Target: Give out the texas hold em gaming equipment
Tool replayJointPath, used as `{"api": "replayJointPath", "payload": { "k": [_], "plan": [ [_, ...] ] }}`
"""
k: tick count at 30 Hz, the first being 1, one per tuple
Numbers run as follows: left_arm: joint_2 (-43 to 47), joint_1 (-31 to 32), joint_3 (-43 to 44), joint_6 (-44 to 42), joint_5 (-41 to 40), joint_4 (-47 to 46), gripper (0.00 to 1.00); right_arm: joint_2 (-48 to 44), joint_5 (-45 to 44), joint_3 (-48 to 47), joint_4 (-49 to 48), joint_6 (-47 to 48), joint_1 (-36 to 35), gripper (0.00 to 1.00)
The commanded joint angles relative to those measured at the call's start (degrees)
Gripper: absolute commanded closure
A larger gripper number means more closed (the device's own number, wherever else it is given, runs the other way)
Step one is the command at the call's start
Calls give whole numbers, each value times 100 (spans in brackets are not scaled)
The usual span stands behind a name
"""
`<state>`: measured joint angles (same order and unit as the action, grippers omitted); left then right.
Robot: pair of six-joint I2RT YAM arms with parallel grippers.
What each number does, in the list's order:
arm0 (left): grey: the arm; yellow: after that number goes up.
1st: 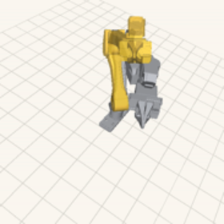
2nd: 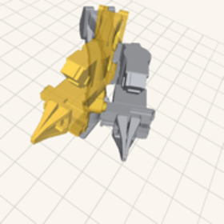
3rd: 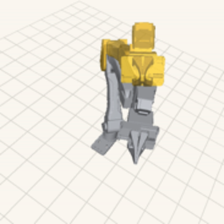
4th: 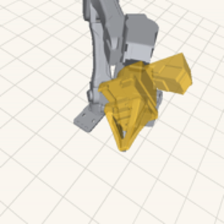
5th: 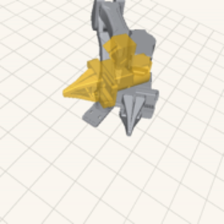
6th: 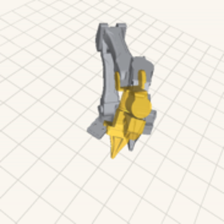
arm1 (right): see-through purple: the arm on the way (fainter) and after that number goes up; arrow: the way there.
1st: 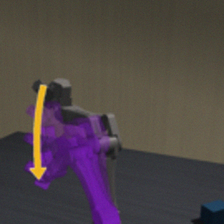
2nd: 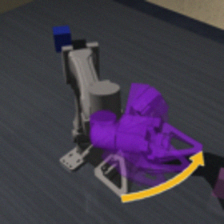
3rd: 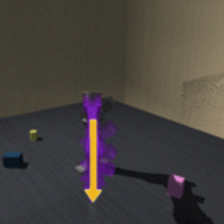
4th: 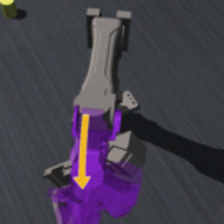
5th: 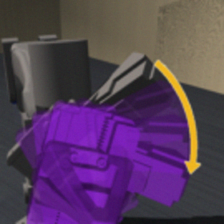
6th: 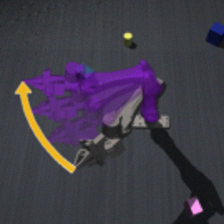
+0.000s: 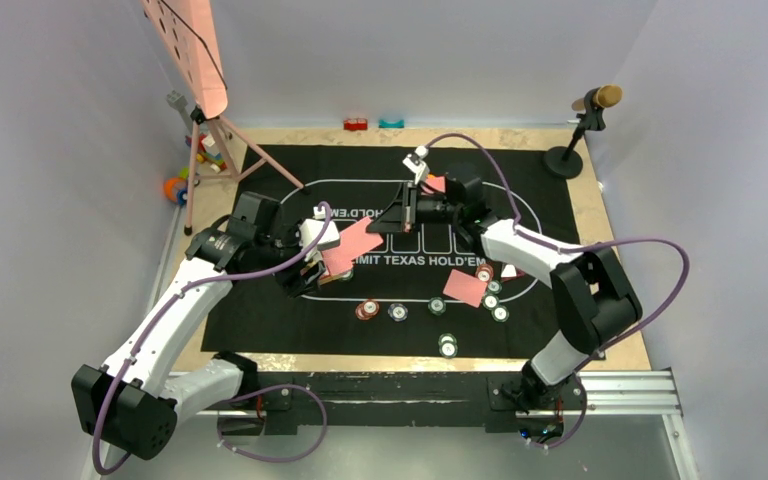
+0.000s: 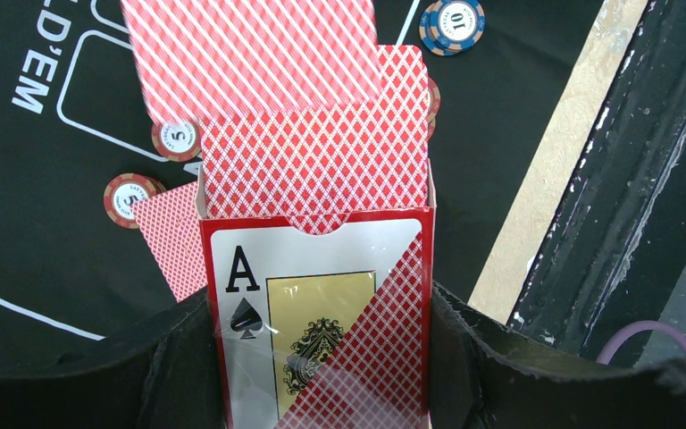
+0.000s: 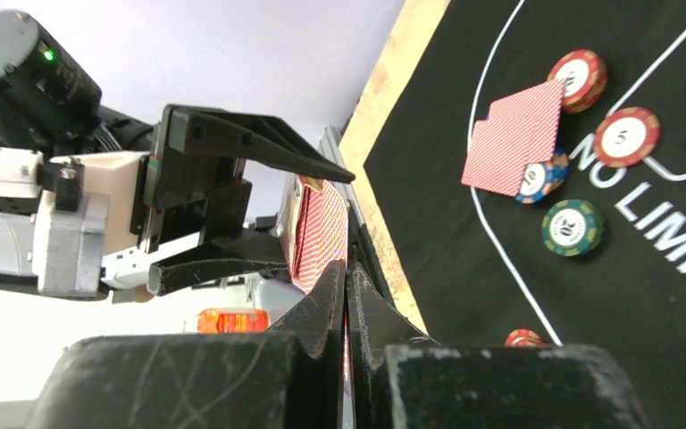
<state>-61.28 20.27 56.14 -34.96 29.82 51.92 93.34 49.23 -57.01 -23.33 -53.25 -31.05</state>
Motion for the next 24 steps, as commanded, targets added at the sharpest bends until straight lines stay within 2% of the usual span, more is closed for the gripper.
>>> {"api": "replayJointPath", "payload": {
  "k": [1, 4, 7, 8, 15, 18, 24],
  "plan": [
    [73, -41, 130, 68, 182, -228, 59, -277, 126, -30, 280, 188, 380, 100],
    [94, -41, 141, 60, 177, -212, 59, -240, 57, -149, 519, 311, 740, 100],
    [98, -41, 143, 51, 161, -192, 59, -47, -464, -638, 1747, 789, 1104, 100],
    [92, -41, 143, 43, 162, -193, 59, 2, -681, -754, 1863, 853, 1278, 100],
    [119, -41, 130, 12, 173, -161, 60, 835, -1270, -1260, 1735, 850, 2178, 100],
    [125, -49, 127, -10, 164, -127, 60, 1408, -1727, -1868, 2071, 1099, 2307, 100],
    [176, -60, 128, -20, 151, -112, 62, 2401, -1953, -2865, 2292, 1211, 2330, 100]
  ]
}}
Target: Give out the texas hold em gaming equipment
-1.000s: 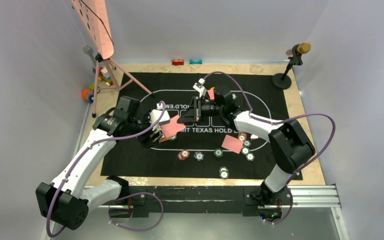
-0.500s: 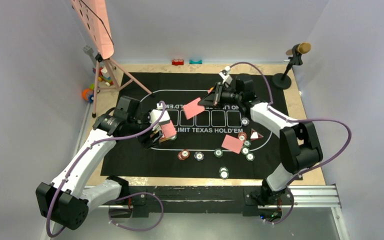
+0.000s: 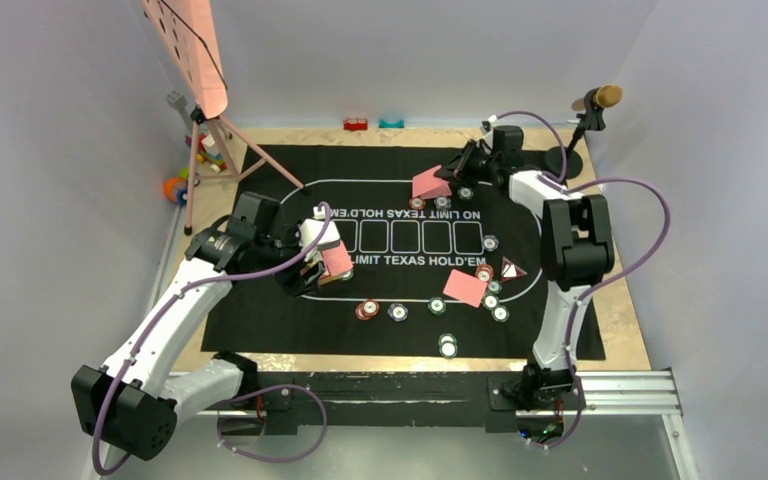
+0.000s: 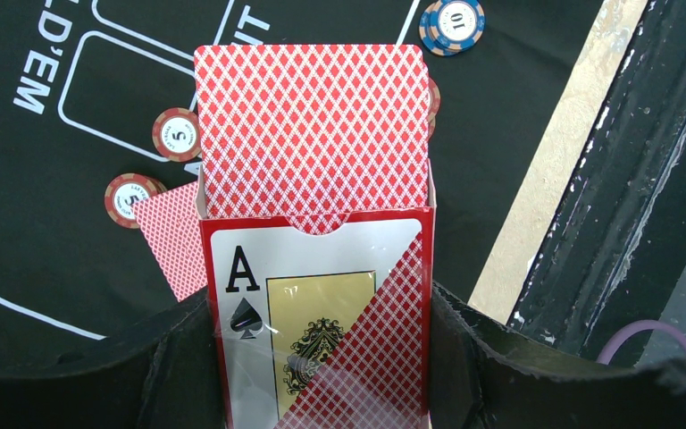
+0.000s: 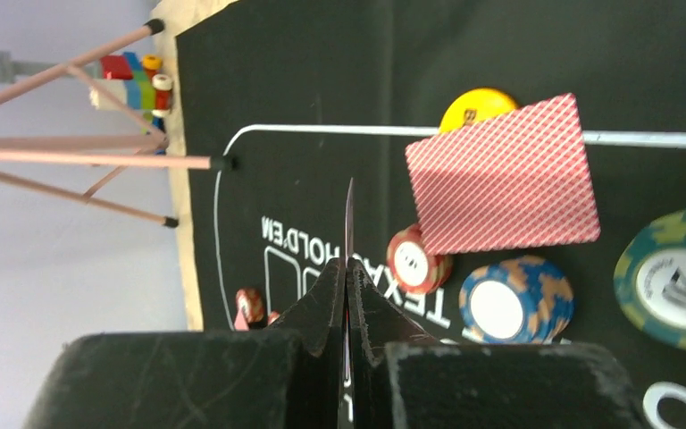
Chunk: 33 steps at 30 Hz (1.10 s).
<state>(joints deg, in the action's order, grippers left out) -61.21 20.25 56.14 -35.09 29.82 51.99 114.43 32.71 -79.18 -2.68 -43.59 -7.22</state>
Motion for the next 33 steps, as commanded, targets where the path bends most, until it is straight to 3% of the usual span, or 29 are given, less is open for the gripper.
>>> {"api": "replayJointPath", "payload": {
  "k": [1, 10, 22, 29, 33],
  "plan": [
    [171, -67, 127, -13, 155, -120, 62, 402, -350, -788, 247, 278, -50, 100],
    [164, -91, 118, -33, 171, -119, 64, 972, -753, -1528, 849, 559, -49, 100],
    [128, -87, 117, -21, 223, -110, 67, 877, -1279, -1402, 1372, 818, -51, 57],
    [137, -85, 109, -15, 219, -101, 68, 173, -1434, -1102, 1322, 758, -55, 51],
    [140, -88, 83, -7, 217, -135, 68, -746, -978, -469, 908, 586, -260, 47]
  ]
}}
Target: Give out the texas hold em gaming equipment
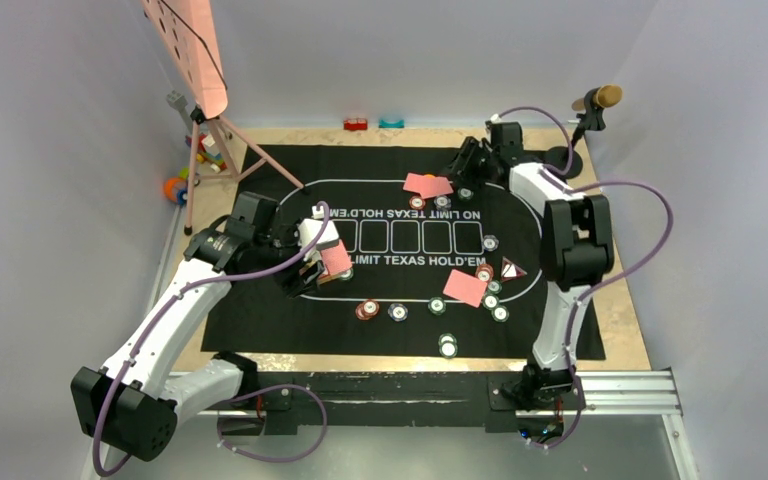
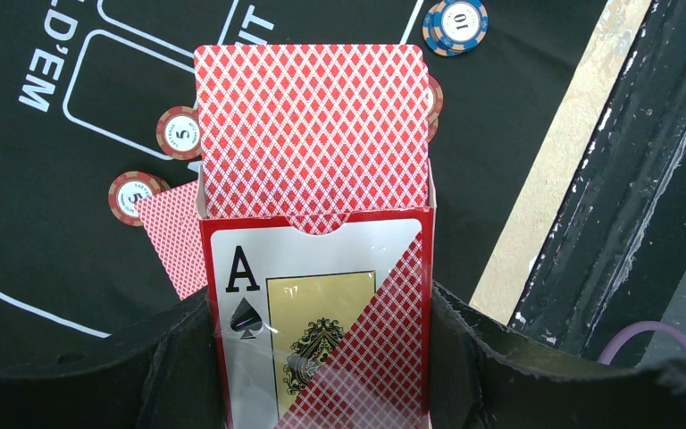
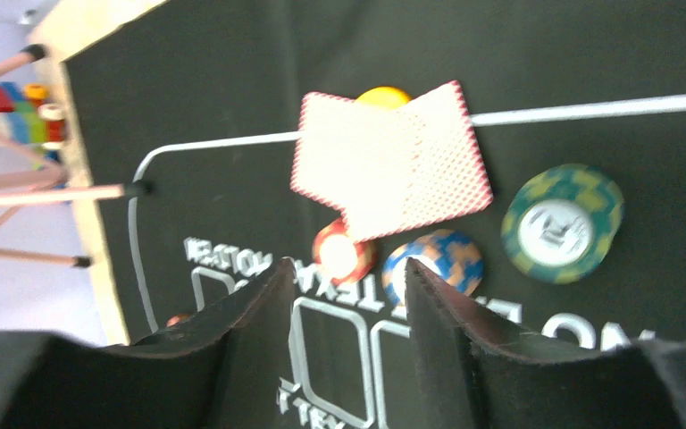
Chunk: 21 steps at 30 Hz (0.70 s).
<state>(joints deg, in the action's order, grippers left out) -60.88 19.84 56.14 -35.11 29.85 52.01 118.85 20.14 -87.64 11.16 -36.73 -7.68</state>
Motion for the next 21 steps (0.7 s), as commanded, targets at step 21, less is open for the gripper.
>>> {"api": "replayJointPath", "payload": {
  "k": [21],
  "plan": [
    [23, -47, 204, 92, 189, -197, 70, -2491, 2650, 2210, -1826, -27, -3100, 3]
  ]
}}
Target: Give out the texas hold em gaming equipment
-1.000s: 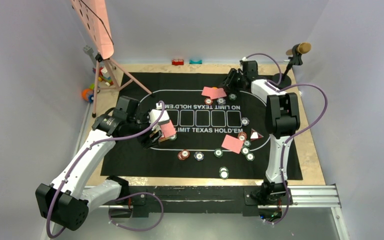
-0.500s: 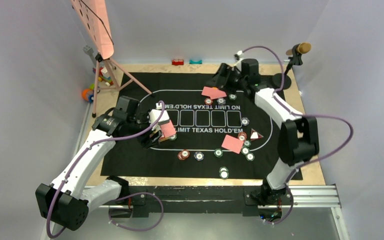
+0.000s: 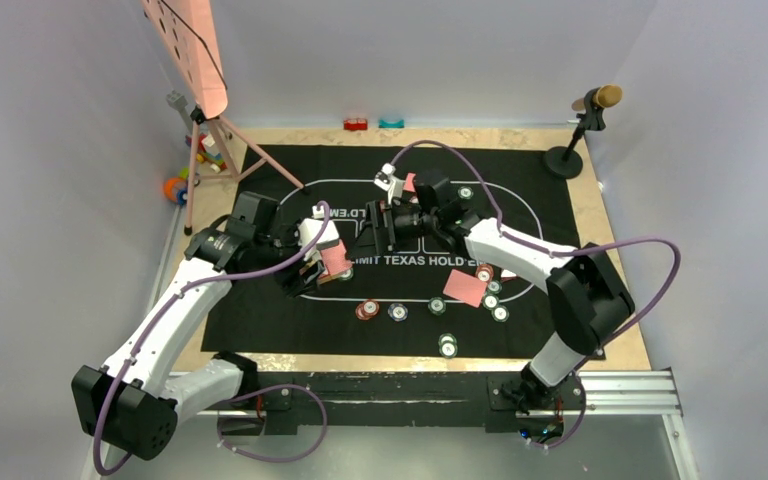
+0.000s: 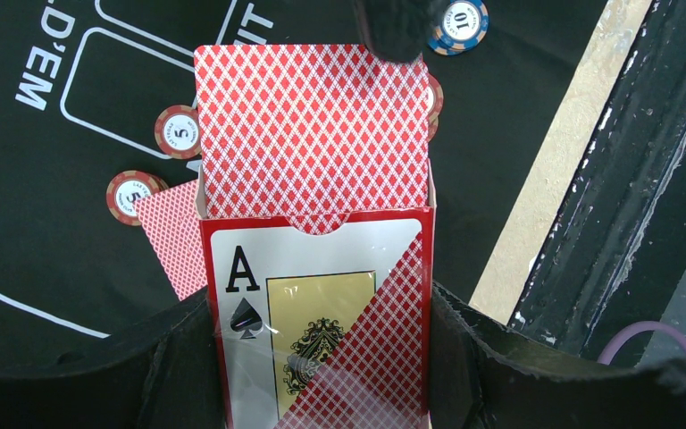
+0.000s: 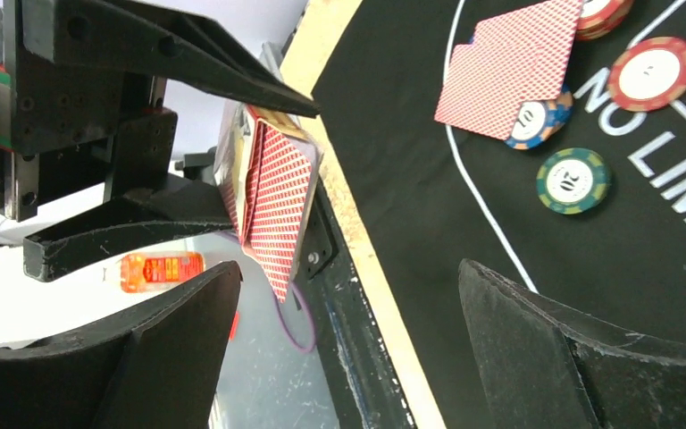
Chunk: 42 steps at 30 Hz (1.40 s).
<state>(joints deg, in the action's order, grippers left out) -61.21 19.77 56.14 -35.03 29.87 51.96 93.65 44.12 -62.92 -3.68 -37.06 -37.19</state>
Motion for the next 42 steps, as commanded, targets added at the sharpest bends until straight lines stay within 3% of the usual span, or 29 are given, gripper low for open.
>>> {"api": "replayJointPath", "payload": {
  "k": [1, 19, 28, 35, 42],
  "plan": [
    [56, -40, 197, 78, 184, -187, 70, 83, 262, -298, -350, -1, -188, 2],
    [57, -35, 211, 101, 195, -169, 72, 997, 598, -605, -1453, -962, -499, 2],
    [119, -41, 218, 114, 151, -103, 72, 1037, 658, -529, -1369, -940, -473, 28],
    [105, -39, 285, 154, 178, -73, 74, 972, 671, -475, -1302, -924, -368, 37],
    [146, -35, 270, 188, 220, -117, 75, 857, 726, -325, -1403, -1033, -221, 60]
  ]
}}
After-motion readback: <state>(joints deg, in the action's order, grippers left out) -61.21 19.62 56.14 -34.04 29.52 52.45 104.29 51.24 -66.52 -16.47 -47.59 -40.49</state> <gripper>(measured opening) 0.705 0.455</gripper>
